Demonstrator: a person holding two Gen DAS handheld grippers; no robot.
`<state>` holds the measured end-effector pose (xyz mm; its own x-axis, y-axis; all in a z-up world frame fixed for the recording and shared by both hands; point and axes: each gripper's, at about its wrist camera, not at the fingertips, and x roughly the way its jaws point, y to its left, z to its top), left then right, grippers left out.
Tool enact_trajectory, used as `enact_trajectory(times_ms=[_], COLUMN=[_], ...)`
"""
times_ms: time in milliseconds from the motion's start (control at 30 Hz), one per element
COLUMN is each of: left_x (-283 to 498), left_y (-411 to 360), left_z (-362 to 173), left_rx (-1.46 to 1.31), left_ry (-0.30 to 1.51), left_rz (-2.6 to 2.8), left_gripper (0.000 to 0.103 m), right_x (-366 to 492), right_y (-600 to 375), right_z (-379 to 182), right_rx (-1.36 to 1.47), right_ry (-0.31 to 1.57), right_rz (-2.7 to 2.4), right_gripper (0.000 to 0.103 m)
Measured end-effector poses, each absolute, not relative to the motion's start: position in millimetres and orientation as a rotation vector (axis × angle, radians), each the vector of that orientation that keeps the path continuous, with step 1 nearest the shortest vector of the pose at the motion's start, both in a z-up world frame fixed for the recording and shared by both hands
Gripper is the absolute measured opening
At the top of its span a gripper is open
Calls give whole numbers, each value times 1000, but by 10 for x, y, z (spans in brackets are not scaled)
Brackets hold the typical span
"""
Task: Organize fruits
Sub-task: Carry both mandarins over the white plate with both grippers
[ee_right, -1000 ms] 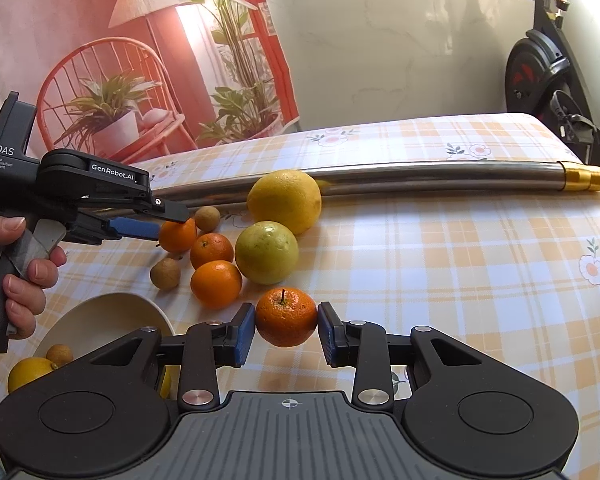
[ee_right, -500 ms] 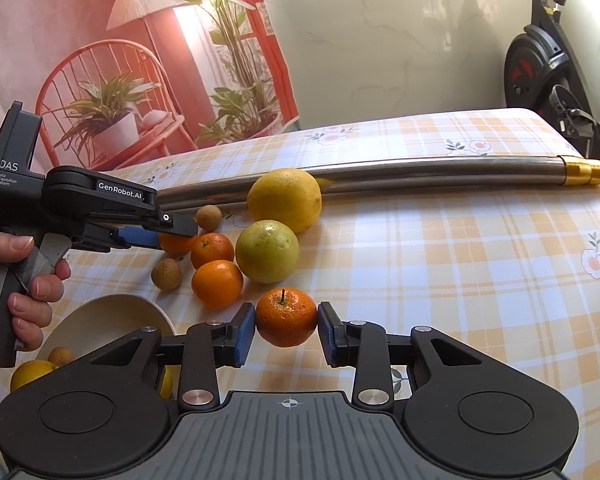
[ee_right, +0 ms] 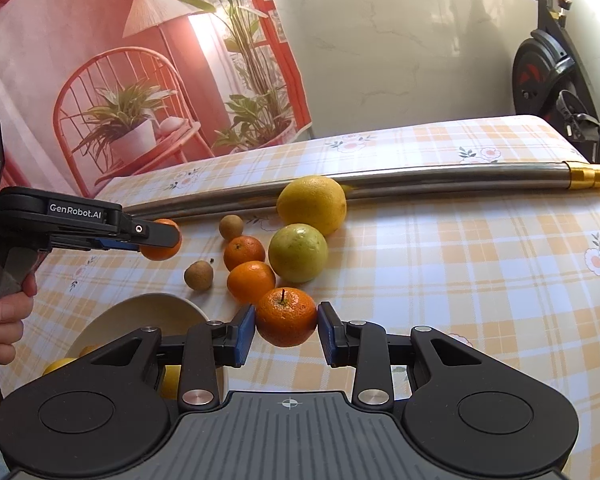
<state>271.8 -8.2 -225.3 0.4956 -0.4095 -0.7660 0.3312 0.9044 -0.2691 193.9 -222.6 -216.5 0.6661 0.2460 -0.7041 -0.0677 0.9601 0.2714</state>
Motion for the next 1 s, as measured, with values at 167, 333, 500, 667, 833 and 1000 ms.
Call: enact_trajectory(times_ms=[167, 333, 500, 667, 833, 1000], left_x=[2513, 2416, 2324, 2302, 2247, 2226], left_y=[37, 154, 191, 184, 168, 177], left_z=[-2273, -2355, -2406, -2458, -2467, -2481], left_rx=[-39, -16, 19, 34, 79, 85], left_ry=[998, 1037, 1048, 1059, 1056, 1058], left_rz=[-468, -447, -433, -416, -401, -388], left_gripper=[41, 41, 41, 41, 41, 41], right_x=[1862, 1812, 1780, 1770, 1749, 1729], right_y=[-2111, -2017, -1956, -1936, -1923, -1895], right_z=[-2116, -2104, -2103, -2096, -2100, -2109], right_rx=[210, 195, 186, 183, 178, 170], right_ry=[827, 835, 843, 845, 852, 861], right_rz=[200, 214, 221, 222, 225, 231], right_gripper=[31, 31, 31, 31, 31, 31])
